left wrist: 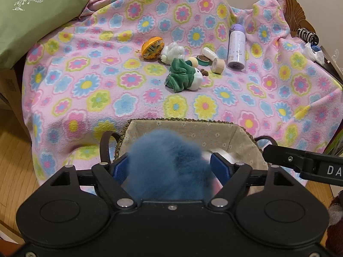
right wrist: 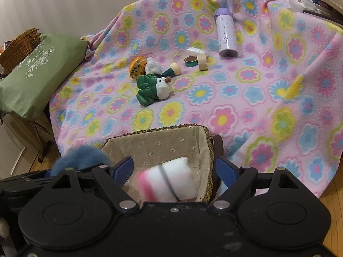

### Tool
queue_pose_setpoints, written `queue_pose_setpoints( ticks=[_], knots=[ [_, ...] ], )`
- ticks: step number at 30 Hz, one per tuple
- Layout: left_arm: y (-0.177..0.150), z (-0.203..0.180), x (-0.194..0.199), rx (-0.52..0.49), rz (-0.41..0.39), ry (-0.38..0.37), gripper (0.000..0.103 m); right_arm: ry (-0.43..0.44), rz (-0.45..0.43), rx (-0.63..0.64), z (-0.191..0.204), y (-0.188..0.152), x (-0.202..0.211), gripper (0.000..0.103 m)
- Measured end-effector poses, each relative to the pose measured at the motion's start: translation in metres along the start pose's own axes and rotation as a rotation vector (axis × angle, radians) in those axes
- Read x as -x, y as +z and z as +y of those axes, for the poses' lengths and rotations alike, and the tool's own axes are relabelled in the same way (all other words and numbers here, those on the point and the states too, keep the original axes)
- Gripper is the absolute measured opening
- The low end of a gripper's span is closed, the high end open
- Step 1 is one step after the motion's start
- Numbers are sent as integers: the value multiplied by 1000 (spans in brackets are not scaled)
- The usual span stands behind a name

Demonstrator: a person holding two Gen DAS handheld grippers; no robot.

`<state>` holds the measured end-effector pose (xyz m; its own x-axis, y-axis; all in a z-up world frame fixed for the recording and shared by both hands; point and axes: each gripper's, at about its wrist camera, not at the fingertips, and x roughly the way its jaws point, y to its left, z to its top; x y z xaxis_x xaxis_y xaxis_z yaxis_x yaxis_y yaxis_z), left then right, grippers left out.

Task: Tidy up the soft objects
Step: 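Carry both items to the basket and release them inside, then move the left tool to the green plush while the right tool approaches the white pack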

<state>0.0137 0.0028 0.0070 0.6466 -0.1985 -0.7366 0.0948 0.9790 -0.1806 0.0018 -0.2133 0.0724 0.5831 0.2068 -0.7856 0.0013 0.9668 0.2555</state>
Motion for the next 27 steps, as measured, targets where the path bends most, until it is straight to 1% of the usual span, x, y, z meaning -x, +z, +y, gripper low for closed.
queue_pose_setpoints(
  ticks=[27],
  knots=[
    [-1,0,1,-7,0,-1,77,-1,2,-6,0,-1,1,85]
  ],
)
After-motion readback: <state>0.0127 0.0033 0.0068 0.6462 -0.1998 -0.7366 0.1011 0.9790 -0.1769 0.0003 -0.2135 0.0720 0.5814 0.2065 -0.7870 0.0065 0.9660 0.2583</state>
